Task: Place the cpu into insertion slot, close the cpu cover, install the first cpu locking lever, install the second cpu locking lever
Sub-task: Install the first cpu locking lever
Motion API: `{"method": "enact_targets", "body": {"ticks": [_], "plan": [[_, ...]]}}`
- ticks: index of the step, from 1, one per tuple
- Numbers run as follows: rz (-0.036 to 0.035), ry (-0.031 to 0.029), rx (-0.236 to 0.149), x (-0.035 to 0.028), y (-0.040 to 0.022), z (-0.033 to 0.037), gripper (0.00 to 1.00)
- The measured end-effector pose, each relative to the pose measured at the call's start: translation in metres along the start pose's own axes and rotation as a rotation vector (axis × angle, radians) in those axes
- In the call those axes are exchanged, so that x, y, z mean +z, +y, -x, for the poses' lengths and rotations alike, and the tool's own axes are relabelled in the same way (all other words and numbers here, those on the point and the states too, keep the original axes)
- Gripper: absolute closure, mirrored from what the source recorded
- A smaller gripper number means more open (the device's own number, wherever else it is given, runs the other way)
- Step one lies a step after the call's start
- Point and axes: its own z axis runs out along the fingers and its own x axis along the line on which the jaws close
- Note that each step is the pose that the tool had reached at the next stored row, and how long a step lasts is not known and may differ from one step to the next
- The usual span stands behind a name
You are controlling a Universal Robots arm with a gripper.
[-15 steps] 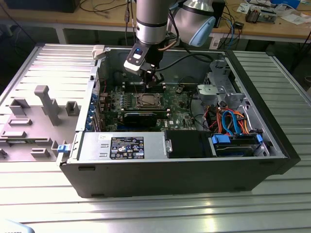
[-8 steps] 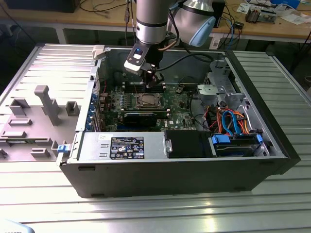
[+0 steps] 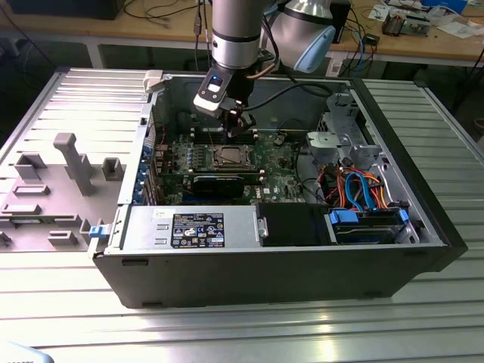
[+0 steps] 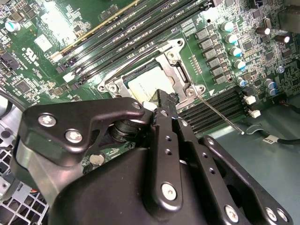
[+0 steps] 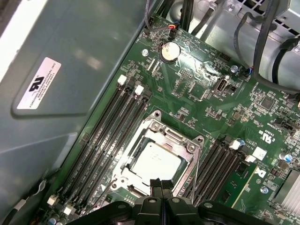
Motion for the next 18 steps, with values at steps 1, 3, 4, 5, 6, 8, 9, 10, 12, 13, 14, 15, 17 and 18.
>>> {"method": "enact_targets", "body": {"ticks": [1,3,4,5,6,8,9,10,12,13,14,15,17,18], "plan": [[0.0,-0.0001,-0.002,0.0,0.0,0.0,0.89],[0.0,-0.0001,-0.003,0.0,0.0,0.0,0.89],[0.0,-0.0001,-0.004,0.0,0.0,0.0,0.89],[0.0,-0.0001,-0.005,0.0,0.0,0.0,0.89],[0.0,-0.0001,-0.006,0.0,0.0,0.0,0.89],[0.0,-0.0002,-0.007,0.0,0.0,0.0,0.89],[0.0,-0.0002,-0.008,0.0,0.0,0.0,0.89],[0.0,-0.0002,-0.009,0.0,0.0,0.0,0.89],[0.0001,-0.0002,-0.011,0.0,0.0,0.0,0.89],[0.0,-0.0002,-0.012,0.0,0.0,0.0,0.89],[0.0001,-0.0003,-0.013,0.0,0.0,0.0,0.89],[0.0,-0.0003,-0.014,0.0,0.0,0.0,0.89],[0.0001,-0.0003,-0.015,0.0,0.0,0.0,0.89],[0.0001,-0.0003,-0.016,0.0,0.0,0.0,0.89]]}}
